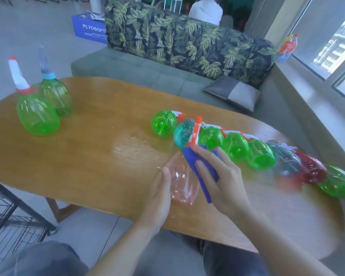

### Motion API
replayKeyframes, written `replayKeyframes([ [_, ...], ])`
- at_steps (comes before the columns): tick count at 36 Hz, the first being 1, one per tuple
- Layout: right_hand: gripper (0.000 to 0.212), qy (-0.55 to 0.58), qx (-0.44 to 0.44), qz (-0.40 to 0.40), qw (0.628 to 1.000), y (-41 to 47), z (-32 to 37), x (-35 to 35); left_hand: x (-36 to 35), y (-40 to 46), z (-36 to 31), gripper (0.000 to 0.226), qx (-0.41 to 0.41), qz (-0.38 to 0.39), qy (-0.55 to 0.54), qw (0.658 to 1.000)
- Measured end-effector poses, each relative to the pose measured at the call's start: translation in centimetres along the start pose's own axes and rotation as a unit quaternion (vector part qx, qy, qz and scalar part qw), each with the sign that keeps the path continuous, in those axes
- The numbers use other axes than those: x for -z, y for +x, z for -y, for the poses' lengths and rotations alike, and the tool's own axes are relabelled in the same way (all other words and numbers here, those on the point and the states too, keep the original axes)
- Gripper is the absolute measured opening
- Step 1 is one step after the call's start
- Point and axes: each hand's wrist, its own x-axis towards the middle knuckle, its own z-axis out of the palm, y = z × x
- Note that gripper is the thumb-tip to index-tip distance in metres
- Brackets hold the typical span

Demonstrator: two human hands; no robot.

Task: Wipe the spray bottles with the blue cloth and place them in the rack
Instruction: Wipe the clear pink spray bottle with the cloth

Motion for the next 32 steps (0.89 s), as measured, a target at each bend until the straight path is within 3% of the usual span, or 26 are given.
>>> replayKeyframes([
  [2, 0.039, -0.008, -0.069, -0.003, 0.998, 1.1, -0.3, -1.0, -0.2, -0.1, -0.5, 0.072, -0.024, 0.002, 0.029, 0.999],
  [5, 0.035, -0.019, -0.067, -0.012, 0.998, 0.9, 0.9, -2.5, -0.1, 0.0, -0.4, 0.063, -0.038, -0.010, 0.015, 0.999],
  [12, 0.031, -0.050, 0.109, 0.019, 0.993, -1.8, 1.6, -2.7, 0.2, 0.2, 0.0, 0.062, 0.010, -0.020, -0.043, 0.999],
  [19, 0.025, -0.071, 0.277, 0.104, 0.953, -3.0, 0.5, -0.3, 0.7, 0.2, 0.4, 0.067, 0.021, 0.007, -0.055, 0.998],
  [21, 0.028, -0.043, 0.242, 0.082, 0.966, -2.5, 0.2, 0.2, 0.7, 0.2, 0.4, 0.065, 0.034, 0.009, -0.068, 0.997],
  [24, 0.033, -0.004, 0.097, 0.014, 0.995, -0.8, 0.1, 0.0, 0.6, 0.3, 0.3, 0.061, 0.034, 0.008, -0.064, 0.997],
  [28, 0.032, -0.015, -0.060, -0.021, 0.998, 1.0, 0.5, -1.7, 0.5, 0.3, -0.1, 0.060, 0.003, 0.010, -0.029, 1.000],
  [30, 0.030, -0.012, -0.088, -0.028, 0.996, 0.7, 1.3, -2.5, 0.3, 0.3, -0.2, 0.060, -0.001, 0.011, -0.031, 0.999],
  [32, 0.031, -0.032, -0.052, -0.029, 0.998, -0.1, 2.3, -3.0, 0.2, 0.4, -0.2, 0.060, 0.001, 0.009, -0.045, 0.999],
])
